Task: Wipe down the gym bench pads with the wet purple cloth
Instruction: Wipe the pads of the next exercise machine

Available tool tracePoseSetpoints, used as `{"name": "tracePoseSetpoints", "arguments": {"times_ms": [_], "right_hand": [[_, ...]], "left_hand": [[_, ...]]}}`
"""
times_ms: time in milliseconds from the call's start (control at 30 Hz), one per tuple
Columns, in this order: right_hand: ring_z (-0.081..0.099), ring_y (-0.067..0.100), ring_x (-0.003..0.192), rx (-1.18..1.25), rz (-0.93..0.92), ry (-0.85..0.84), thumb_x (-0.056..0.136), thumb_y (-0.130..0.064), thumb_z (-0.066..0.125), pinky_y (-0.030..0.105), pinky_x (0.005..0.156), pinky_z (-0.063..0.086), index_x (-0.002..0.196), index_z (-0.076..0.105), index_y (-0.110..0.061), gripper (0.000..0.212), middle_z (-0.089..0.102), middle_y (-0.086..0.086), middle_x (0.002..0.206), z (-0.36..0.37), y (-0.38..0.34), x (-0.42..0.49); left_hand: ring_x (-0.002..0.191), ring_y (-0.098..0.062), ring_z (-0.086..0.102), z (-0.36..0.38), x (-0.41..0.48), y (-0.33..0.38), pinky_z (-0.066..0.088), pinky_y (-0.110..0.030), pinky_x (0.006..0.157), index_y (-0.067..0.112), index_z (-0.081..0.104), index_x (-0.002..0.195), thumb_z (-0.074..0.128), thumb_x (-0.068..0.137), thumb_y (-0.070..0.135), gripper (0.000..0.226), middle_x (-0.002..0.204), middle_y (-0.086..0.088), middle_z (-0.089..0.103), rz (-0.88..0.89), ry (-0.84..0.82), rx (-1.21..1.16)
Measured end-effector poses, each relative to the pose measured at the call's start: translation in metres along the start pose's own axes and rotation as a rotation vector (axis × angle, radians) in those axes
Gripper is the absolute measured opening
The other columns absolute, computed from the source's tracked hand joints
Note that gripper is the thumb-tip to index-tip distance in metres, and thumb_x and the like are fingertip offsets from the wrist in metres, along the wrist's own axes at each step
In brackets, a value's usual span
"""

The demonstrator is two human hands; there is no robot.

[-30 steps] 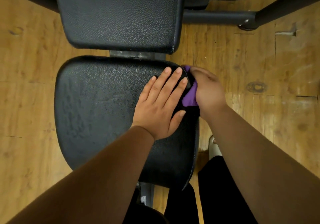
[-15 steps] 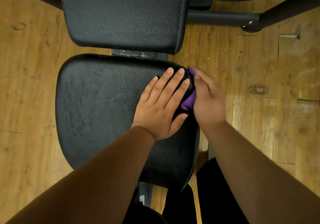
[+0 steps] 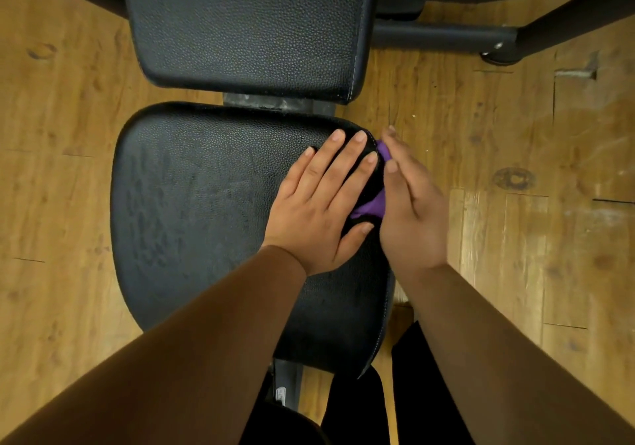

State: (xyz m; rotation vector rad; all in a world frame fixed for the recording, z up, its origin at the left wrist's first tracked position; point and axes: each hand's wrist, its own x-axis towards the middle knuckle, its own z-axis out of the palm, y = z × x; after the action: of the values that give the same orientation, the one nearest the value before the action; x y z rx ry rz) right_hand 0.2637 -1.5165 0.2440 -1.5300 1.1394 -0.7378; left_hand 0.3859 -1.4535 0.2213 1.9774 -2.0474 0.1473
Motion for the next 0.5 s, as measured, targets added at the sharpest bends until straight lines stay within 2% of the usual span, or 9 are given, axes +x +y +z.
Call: {"name": "tracePoseSetpoints", "arguments": {"times_ms": [67, 167, 233, 267, 333, 400, 433, 500], "right_hand": [[0.045, -0.004, 0.129, -0.003, -0.001, -0.002, 0.102, -0.017, 0.042, 0.021, 0.111, 0.034, 0.133, 0.052, -0.026, 0.034, 0.052, -0.016, 0.133, 0.000, 0.005, 0.005], [0.058, 0.000, 0.115, 0.151, 0.257, -0.056, 0.101, -0.017, 0.045, 0.025, 0.108, 0.040, 0.113, 0.068, -0.025, 0.027, 0.066, -0.014, 0.117, 0.001, 0.000, 0.037], [0.062, 0.002, 0.108, 0.256, 0.378, -0.071, 0.100, -0.016, 0.048, 0.029, 0.106, 0.043, 0.101, 0.071, -0.028, 0.026, 0.069, -0.014, 0.108, 0.001, -0.002, 0.048], [0.061, 0.000, 0.109, 0.241, 0.355, -0.068, 0.100, -0.017, 0.048, 0.027, 0.106, 0.042, 0.102, 0.070, -0.030, 0.026, 0.069, -0.016, 0.108, 0.001, -0.004, 0.045], [0.053, -0.006, 0.119, 0.162, 0.228, -0.041, 0.102, -0.019, 0.046, 0.020, 0.107, 0.038, 0.119, 0.065, -0.030, 0.028, 0.063, -0.018, 0.122, 0.001, -0.004, 0.025], [0.046, -0.007, 0.126, 0.072, 0.088, -0.005, 0.102, -0.018, 0.044, 0.020, 0.110, 0.034, 0.131, 0.058, -0.026, 0.033, 0.055, -0.017, 0.132, -0.001, -0.001, 0.003], [0.046, -0.006, 0.127, 0.045, 0.060, -0.001, 0.101, -0.018, 0.043, 0.022, 0.111, 0.035, 0.131, 0.058, -0.025, 0.034, 0.055, -0.016, 0.132, -0.001, 0.001, 0.001], [0.053, -0.002, 0.121, 0.073, 0.139, -0.018, 0.100, -0.019, 0.044, 0.028, 0.110, 0.038, 0.123, 0.064, -0.028, 0.032, 0.061, -0.014, 0.127, 0.001, 0.003, 0.020]], "left_hand": [[0.145, -0.031, 0.024, 0.000, 0.000, 0.000, 0.019, -0.045, 0.118, 0.008, 0.030, 0.146, 0.017, 0.097, 0.049, 0.065, 0.154, -0.013, 0.029, -0.004, -0.002, 0.005], [0.145, -0.032, 0.024, -0.001, 0.000, 0.002, 0.018, -0.045, 0.118, 0.007, 0.033, 0.146, 0.016, 0.097, 0.049, 0.067, 0.153, -0.016, 0.033, -0.007, -0.014, -0.003], [0.145, -0.032, 0.024, -0.001, 0.000, 0.002, 0.017, -0.045, 0.119, 0.007, 0.034, 0.146, 0.016, 0.097, 0.049, 0.067, 0.153, -0.016, 0.033, -0.008, -0.016, 0.006], [0.145, -0.032, 0.024, -0.001, 0.000, 0.002, 0.017, -0.045, 0.119, 0.007, 0.034, 0.146, 0.017, 0.097, 0.049, 0.067, 0.153, -0.016, 0.033, -0.010, -0.015, 0.010], [0.145, -0.032, 0.024, -0.001, 0.000, 0.001, 0.017, -0.045, 0.119, 0.006, 0.035, 0.146, 0.017, 0.097, 0.049, 0.067, 0.153, -0.016, 0.033, -0.008, -0.010, 0.010], [0.145, -0.032, 0.023, 0.000, 0.000, 0.001, 0.016, -0.044, 0.119, 0.006, 0.036, 0.146, 0.018, 0.097, 0.049, 0.068, 0.154, -0.016, 0.032, -0.006, -0.014, 0.008], [0.145, -0.032, 0.023, -0.001, 0.001, 0.001, 0.015, -0.044, 0.119, 0.006, 0.036, 0.146, 0.017, 0.097, 0.050, 0.068, 0.153, -0.015, 0.032, -0.007, -0.018, 0.015], [0.145, -0.032, 0.024, -0.002, 0.001, 0.001, 0.014, -0.043, 0.119, 0.006, 0.039, 0.145, 0.016, 0.097, 0.050, 0.069, 0.153, -0.015, 0.033, -0.009, -0.022, 0.022]]}}
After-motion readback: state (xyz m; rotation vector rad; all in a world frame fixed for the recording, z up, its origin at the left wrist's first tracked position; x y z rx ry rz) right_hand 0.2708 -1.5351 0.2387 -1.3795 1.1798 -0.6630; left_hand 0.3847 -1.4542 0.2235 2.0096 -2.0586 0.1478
